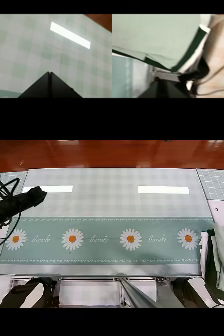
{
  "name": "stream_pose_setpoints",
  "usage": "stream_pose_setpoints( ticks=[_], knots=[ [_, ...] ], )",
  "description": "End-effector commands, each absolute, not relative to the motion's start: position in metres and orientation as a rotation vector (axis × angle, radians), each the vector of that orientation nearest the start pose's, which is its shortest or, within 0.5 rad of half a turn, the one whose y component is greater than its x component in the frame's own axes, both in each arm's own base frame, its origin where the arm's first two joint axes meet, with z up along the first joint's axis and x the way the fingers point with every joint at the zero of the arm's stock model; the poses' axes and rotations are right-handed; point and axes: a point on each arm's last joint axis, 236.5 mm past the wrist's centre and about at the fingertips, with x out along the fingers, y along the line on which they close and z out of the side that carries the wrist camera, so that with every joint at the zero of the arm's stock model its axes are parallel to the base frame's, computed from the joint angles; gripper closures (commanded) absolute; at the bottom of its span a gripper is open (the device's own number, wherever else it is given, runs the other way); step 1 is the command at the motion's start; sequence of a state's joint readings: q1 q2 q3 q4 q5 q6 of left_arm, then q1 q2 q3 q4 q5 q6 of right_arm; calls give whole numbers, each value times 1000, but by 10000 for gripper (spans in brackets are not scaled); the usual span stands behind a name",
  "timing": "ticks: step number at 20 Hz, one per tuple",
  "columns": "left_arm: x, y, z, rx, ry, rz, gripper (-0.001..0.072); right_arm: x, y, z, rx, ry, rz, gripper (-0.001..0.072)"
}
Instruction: Fold the shirts.
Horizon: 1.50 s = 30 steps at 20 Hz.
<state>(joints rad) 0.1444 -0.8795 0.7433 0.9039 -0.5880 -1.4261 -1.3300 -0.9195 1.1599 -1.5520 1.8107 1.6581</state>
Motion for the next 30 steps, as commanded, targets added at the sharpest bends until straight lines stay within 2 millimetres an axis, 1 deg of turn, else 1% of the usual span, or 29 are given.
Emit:
stream_pose_setpoints(
  ticks=[1, 2, 3, 4, 5, 6, 7, 8, 9, 10, 11, 12, 13, 14, 15, 16, 17, 18, 19, 21, 22, 24, 26, 27, 30],
  knots=[
    [415, -9, 133, -556, 514, -48, 685, 169, -215, 122, 1158, 932, -713, 686],
    [421, -7, 153, -530, 475, -58, 685, 211, -215, 141, 1134, 831, -596, 686],
    [427, -6, 172, -518, 440, -68, 685, 256, -210, 162, 1077, 751, -485, 686],
    [433, -6, 190, -509, 412, -81, 685, 300, -195, 181, 990, 706, -379, 686],
    [437, -9, 204, -503, 403, -98, 685, 339, -173, 194, 895, 686, -284, 686],
    [440, -15, 211, -496, 417, -126, 685, 377, -138, 204, 789, 683, -168, 686],
    [443, -24, 213, -489, 449, -157, 685, 411, -95, 210, 675, 693, -55, 686],
    [443, -39, 206, -480, 511, -202, 685, 437, -49, 205, 557, 726, 37, 686],
    [441, -57, 191, -457, 596, -253, 685, 453, -9, 194, 436, 774, 99, 686],
    [436, -76, 175, -426, 684, -313, 685, 463, 29, 172, 293, 842, 144, 686],
    [430, -94, 158, -403, 761, -363, 685, 464, 53, 145, 196, 924, 140, 686],
    [427, -104, 137, -337, 817, -387, 685, 461, 65, 107, 134, 1037, 97, 686],
    [426, -99, 106, -229, 890, -345, 686, 453, 64, 73, 80, 1154, 47, 686],
    [419, -85, 77, -185, 996, -260, 686, 442, 60, 42, 35, 1268, 6, 686],
    [409, -74, 56, -154, 1089, -196, 685, 433, 56, 22, -3, 1345, -16, 686],
    [402, -68, 46, -131, 1138, -176, 685, 427, 53, 8, -29, 1389, -28, 686],
    [405, -66, 46, -139, 1130, -170, 685, 422, 51, -2, -31, 1411, -37, 686],
    [409, -65, 50, -154, 1109, -161, 684, 414, 46, -10, -11, 1434, -62, 686],
    [409, -64, 50, -159, 1113, -156, 684, 409, 46, -15, -12, 1442, -59, 686],
    [398, -64, 41, -157, 1161, -159, 685, 403, 43, -18, -29, 1405, -53, 686],
    [396, -67, 35, -154, 1168, -162, 685, 404, 43, -16, -25, 1366, -45, 686],
    [398, -74, 24, -184, 1154, -151, 685, 409, 43, -10, -23, 1291, -35, 686],
    [412, -77, 20, -196, 1079, -141, 685, 422, 42, -4, -34, 1218, -31, 686],
    [416, -76, 19, -210, 1067, -131, 685, 428, 43, -2, -29, 1194, -28, 685],
    [413, -76, 16, -236, 1090, -114, 684, 434, 47, 1, -4, 1166, -23, 685]
  ],
)
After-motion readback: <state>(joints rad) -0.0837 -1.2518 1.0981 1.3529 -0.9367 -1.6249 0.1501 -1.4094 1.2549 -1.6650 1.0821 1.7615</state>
